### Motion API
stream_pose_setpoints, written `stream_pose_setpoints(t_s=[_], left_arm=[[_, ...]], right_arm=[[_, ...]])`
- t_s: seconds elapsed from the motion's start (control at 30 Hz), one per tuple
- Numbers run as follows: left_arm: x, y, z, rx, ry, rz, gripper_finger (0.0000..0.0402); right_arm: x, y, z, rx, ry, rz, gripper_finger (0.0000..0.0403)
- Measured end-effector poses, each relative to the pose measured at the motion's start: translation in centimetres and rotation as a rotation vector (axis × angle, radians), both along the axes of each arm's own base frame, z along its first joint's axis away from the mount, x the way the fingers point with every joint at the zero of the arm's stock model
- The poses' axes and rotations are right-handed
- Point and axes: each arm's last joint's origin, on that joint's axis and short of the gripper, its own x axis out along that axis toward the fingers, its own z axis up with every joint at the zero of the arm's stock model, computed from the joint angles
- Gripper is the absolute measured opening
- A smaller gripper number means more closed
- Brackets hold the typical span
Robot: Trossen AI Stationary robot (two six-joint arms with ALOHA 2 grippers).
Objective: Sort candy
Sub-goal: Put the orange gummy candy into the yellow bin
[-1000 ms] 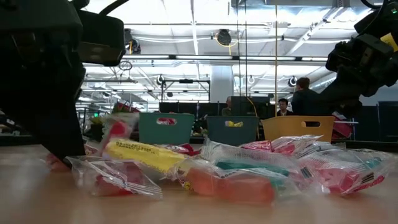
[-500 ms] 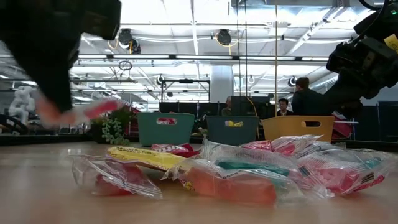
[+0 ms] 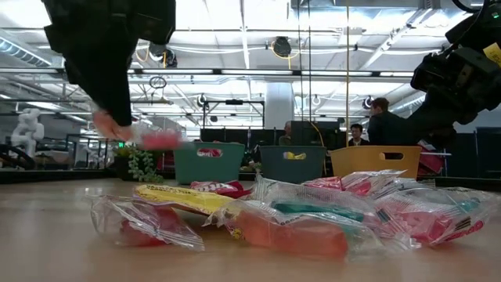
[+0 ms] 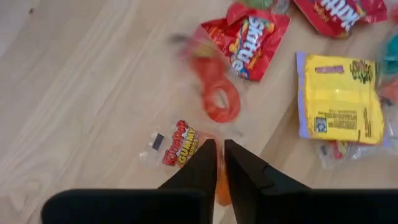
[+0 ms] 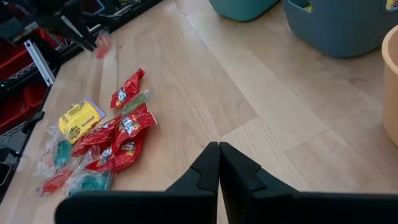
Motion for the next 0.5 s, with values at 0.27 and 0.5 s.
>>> stream_pose_setpoints(t_s=[0.27,0.5], left_arm=[[0.01,0.08,-0.04,-0.013,0.012,0.000,0.0051],[0.23,0.51,-0.02,-0.011,0.012,0.010,0.0007]], right_arm=[[0.00,0.00,0.01,-0.002,-0.001,0.001,0.0002],[0.00,0.00,0.01,0.001,-0.002,0.000,0.0002]])
